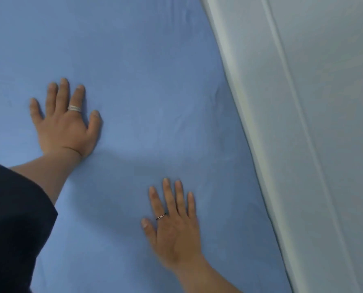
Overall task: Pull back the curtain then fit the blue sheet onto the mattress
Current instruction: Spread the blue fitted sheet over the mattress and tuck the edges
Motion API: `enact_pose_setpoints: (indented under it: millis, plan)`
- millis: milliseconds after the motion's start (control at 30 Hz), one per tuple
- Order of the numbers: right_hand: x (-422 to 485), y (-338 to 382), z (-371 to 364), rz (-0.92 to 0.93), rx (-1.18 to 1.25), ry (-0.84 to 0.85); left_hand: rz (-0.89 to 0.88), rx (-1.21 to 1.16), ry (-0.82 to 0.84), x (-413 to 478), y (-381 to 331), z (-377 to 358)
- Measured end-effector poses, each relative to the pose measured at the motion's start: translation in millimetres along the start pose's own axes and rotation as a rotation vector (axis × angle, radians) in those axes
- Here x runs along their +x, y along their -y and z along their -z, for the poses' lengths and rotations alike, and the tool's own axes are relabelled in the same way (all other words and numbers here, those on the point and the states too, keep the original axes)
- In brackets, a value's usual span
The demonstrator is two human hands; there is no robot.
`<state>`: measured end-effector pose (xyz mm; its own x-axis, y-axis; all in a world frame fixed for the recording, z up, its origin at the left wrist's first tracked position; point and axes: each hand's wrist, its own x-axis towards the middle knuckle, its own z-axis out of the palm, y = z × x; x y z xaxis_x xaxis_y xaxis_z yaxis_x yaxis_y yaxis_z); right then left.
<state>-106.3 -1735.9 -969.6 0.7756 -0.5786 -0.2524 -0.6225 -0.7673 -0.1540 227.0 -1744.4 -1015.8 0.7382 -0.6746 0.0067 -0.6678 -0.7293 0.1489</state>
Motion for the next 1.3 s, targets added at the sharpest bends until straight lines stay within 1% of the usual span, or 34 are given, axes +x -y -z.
enact_pose_setpoints:
  millis: [67,167,267,300,367,400,433,500,567,633,700,767,867,933,1000,1067,1167,1233,1300]
  plan:
    - [5,-9,-10,-0.012,-0.033,0.027,-0.010,-0.011,-0.003,3,-3,0]
    - [9,-9,-28,-0.006,-0.042,-0.032,-0.012,-0.018,-0.050,7,-2,5]
    - [6,-14,-31,-0.016,-0.110,-0.103,0.022,-0.158,-0.034,-20,-14,20]
    - [6,-15,-34,-0.020,-0.111,-0.119,0.014,-0.186,-0.029,-44,-16,26]
    - [7,-17,-34,-0.032,-0.140,-0.125,-0.085,-0.178,-0.007,-115,-15,39]
    - [3,-12,-35,-0.026,-0.147,-0.132,-0.136,-0.152,-0.006,-169,-2,42]
    - [2,-11,-34,-0.037,-0.155,-0.142,-0.151,-0.134,0.011,-221,6,42]
    - [4,-13,-33,-0.046,-0.146,-0.150,-0.099,-0.074,0.065,-314,26,38]
    - [1,-7,-31,-0.051,-0.131,-0.138,-0.071,0.030,0.120,-368,47,26]
    - [-5,-7,-30,-0.059,-0.168,-0.133,-0.071,0.045,0.118,-378,52,18]
    - [1,-6,-22,-0.075,-0.173,-0.070,-0.074,0.052,0.114,-367,47,17]
    - [-11,5,-14,-0.131,-0.176,-0.030,-0.069,0.038,0.126,-368,47,21]
    - [-72,32,-24,-0.218,-0.077,-0.094,-0.032,-0.034,0.176,-373,45,29]
    - [-150,57,-44,-0.180,-0.027,-0.089,-0.074,-0.070,0.181,-403,35,41]
    - [-222,68,-73,-0.108,-0.064,-0.034,-0.119,-0.062,0.190,-459,33,46]
    - [-269,45,-89,-0.121,-0.120,0.007,-0.138,-0.020,0.215,-529,47,45]
    - [-311,-20,-95,-0.212,-0.160,0.026,-0.123,0.100,0.213,-612,97,39]
    - [-326,-60,-92,-0.294,-0.176,0.028,-0.122,0.109,0.187,-628,118,37]
    - [-333,-82,-89,-0.370,-0.166,0.038,-0.120,0.100,0.184,-625,118,35]
